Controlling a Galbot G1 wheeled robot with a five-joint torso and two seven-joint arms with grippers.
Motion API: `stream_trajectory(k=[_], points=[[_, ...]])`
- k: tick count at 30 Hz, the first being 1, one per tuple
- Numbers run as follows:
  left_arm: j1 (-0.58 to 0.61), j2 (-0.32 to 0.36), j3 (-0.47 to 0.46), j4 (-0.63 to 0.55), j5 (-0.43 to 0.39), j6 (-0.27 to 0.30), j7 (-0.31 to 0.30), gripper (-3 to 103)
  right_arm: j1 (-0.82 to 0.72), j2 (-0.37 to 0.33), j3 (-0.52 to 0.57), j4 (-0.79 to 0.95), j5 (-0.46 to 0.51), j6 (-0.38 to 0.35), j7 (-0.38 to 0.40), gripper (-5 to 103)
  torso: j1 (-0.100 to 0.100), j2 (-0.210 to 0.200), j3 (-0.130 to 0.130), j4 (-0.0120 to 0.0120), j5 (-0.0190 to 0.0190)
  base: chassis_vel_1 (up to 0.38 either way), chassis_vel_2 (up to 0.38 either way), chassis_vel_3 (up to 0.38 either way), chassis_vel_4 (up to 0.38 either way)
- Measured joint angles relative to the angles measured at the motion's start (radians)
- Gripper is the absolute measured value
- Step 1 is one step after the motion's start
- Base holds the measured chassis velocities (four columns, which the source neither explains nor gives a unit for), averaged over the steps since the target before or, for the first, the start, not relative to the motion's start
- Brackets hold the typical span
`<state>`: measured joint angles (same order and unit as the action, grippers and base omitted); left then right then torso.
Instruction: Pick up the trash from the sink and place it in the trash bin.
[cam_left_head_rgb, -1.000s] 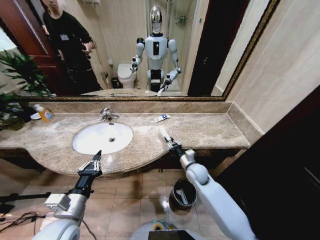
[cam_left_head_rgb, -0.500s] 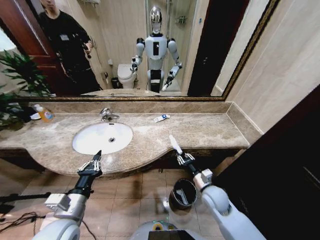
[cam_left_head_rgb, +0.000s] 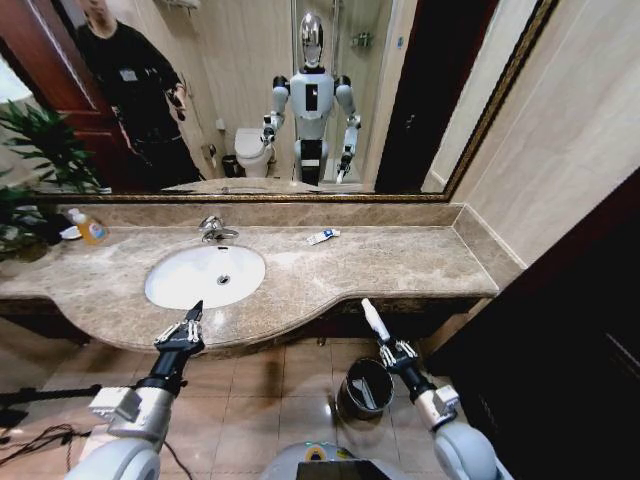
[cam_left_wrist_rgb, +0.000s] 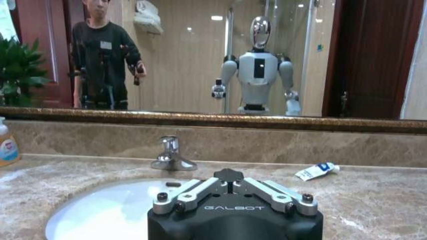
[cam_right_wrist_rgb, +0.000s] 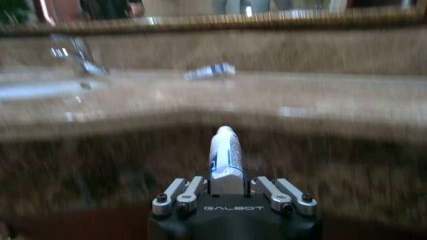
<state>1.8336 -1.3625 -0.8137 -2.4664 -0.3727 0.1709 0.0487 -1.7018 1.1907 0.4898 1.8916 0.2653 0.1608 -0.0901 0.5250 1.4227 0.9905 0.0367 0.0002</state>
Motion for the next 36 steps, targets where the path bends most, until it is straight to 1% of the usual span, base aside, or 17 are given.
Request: stream_trajectory(k=[4, 6, 9, 11, 12, 14, 15, 17, 19, 22, 28, 31, 33, 35, 36], points=[[0.000, 0.000, 0.000, 0.000, 0.000, 0.000, 0.000, 0, 0.021, 0.010, -0.014, -0.065, -0.002, 0.000, 0.002, 28, 0.000, 0.000, 0.000, 0.0000, 0.0000, 0.000, 0.000, 0.000, 0.000], [0.000, 0.000, 0.000, 0.000, 0.000, 0.000, 0.000, 0, 0.052, 0.022, -0.032, -0.142, 0.004, -0.005, 0.006, 28, 0.000, 0.000, 0.000, 0.0000, 0.0000, 0.000, 0.000, 0.000, 0.000], [0.000, 0.000, 0.000, 0.000, 0.000, 0.000, 0.000, 0, 0.083, 0.031, -0.048, -0.198, 0.005, -0.004, 0.016, 28, 0.000, 0.000, 0.000, 0.0001, -0.0002, 0.000, 0.000, 0.000, 0.000], [0.000, 0.000, 0.000, 0.000, 0.000, 0.000, 0.000, 0, 0.124, 0.043, -0.066, -0.276, -0.004, 0.003, 0.031, 28, 0.000, 0.000, 0.000, 0.0001, -0.0002, 0.000, 0.000, 0.000, 0.000], [0.000, 0.000, 0.000, 0.000, 0.000, 0.000, 0.000, 0, 0.124, 0.043, -0.066, -0.276, -0.004, 0.003, 0.031, 28, 0.000, 0.000, 0.000, 0.0001, -0.0002, 0.000, 0.000, 0.000, 0.000], [0.000, 0.000, 0.000, 0.000, 0.000, 0.000, 0.000, 0, 0.165, 0.054, -0.088, -0.371, -0.020, 0.024, 0.049, 28, 0.000, 0.000, 0.000, 0.0002, 0.0001, 0.000, 0.000, 0.000, 0.000], [0.000, 0.000, 0.000, 0.000, 0.000, 0.000, 0.000, 0, 0.165, 0.054, -0.088, -0.371, -0.020, 0.024, 0.049, 28, 0.000, 0.000, 0.000, 0.0002, 0.0001, 0.000, 0.000, 0.000, 0.000], [0.000, 0.000, 0.000, 0.000, 0.000, 0.000, 0.000, 0, 0.197, 0.069, -0.101, -0.468, -0.030, 0.037, 0.052, 28, 0.000, 0.000, 0.000, 0.0001, -0.0002, 0.000, 0.000, 0.000, 0.000], [0.000, 0.000, 0.000, 0.000, 0.000, 0.000, 0.000, 0, 0.201, 0.072, -0.102, -0.483, -0.030, 0.037, 0.052, 28, 0.000, 0.000, 0.000, 0.0001, -0.0001, 0.000, 0.000, 0.000, 0.000], [0.000, 0.000, 0.000, 0.000, 0.000, 0.000, 0.000, 0, 0.229, 0.100, -0.103, -0.569, -0.004, 0.035, 0.048, 28, 0.000, 0.000, 0.000, 0.0001, -0.0001, 0.000, 0.000, 0.000, 0.000], [0.000, 0.000, 0.000, 0.000, 0.000, 0.000, 0.000, 0, 0.258, 0.110, -0.105, -0.643, 0.005, 0.037, 0.050, 27, 0.000, 0.000, 0.000, 0.0000, -0.0002, 0.000, 0.000, 0.000, 0.000], [0.000, 0.000, 0.000, 0.000, 0.000, 0.000, 0.000, 0, 0.277, 0.119, -0.109, -0.667, 0.005, 0.040, 0.064, 42, 0.000, 0.000, 0.000, 0.0001, -0.0002, 0.000, 0.000, 0.000, 0.000], [0.000, 0.000, 0.000, 0.000, 0.000, 0.000, 0.000, 0, 0.279, 0.121, -0.109, -0.667, 0.006, 0.040, 0.067, 42, 0.000, 0.000, 0.000, 0.0001, -0.0003, 0.000, 0.000, 0.000, 0.000], [0.000, 0.000, 0.000, 0.000, 0.000, 0.000, 0.000, 0, 0.283, 0.132, -0.109, -0.665, 0.010, 0.039, 0.077, 54, 0.000, 0.000, 0.000, 0.0001, -0.0002, 0.000, 0.000, 0.000, 0.000], [0.000, 0.000, 0.000, 0.000, 0.000, 0.000, 0.000, 0, 0.283, 0.132, -0.109, -0.665, 0.010, 0.039, 0.077, 54, 0.000, 0.000, 0.000, 0.0001, -0.0002, 0.000, 0.000, 0.000, 0.000]])
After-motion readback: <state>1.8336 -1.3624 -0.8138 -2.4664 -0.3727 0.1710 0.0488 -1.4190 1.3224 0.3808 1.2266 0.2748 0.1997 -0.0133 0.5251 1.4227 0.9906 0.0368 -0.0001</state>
